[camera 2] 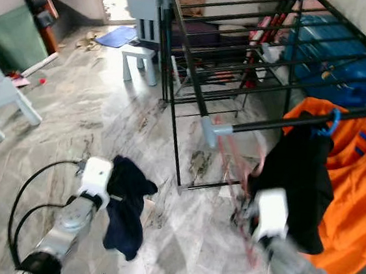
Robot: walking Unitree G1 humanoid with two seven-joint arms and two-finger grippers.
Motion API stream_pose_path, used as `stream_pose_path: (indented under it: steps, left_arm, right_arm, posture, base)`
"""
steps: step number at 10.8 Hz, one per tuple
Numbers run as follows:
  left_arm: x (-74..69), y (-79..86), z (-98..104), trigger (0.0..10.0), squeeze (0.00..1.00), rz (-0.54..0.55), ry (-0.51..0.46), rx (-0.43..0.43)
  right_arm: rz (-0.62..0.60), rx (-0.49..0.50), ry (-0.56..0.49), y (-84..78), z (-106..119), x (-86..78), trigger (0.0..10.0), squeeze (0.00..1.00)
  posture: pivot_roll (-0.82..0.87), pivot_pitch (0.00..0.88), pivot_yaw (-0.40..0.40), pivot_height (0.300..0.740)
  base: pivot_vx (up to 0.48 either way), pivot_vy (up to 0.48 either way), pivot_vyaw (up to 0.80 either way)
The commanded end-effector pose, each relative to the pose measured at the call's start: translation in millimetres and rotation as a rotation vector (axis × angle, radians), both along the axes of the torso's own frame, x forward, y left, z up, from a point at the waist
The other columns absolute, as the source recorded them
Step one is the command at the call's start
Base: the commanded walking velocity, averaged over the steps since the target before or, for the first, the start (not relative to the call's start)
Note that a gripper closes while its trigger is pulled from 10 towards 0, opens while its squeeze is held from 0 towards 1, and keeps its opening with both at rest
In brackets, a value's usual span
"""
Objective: Hang hanger
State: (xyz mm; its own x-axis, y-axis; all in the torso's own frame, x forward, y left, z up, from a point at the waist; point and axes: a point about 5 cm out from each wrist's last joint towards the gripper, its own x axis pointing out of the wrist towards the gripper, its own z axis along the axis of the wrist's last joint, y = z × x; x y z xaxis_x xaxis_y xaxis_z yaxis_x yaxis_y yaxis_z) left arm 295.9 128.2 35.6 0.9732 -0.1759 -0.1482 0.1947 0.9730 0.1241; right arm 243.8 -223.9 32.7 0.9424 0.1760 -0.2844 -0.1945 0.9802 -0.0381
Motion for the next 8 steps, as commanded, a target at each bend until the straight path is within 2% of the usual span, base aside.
stream_pose_path:
  steps: [1,3,5,8]
  left_arm:
    - [4.2,3.0,4,10.0,0.00,-0.003,-0.009,0.018]
    - [2.7,-0.5,0,10.0,0.00,-0.002,0.009,0.012]
    - [6.9,-2.9,5,10.0,0.00,0.009,-0.009,-0.014]
    - [9.6,-1.5,6,10.0,0.00,0.028,-0.005,-0.013]
  right_arm:
    - [-0.041,-0.002,-0.070,6.0,4,-3.5,10.0,0.00]
    - [-0.075,0.006,-0.030,13.2,-8,-11.5,10.0,0.00]
    - [-0.085,0.016,-0.013,14.5,-12,-8.0,10.0,0.00]
    - [-0.075,0.017,-0.016,19.5,-10,-0.2,10.0,0.00]
  posture:
    - [-0.11,0.000,0.116,0.740]
    - [-0.12,0.000,0.116,0.740]
    - [-0.12,0.000,0.110,0.740]
    - [-0.11,0.000,0.100,0.740]
  base:
    - [0.000,0.000,0.00]
    - [0.000,0.000,0.00]
    - [0.000,0.000,0.00]
    - [-0.245,0.000,0.00]
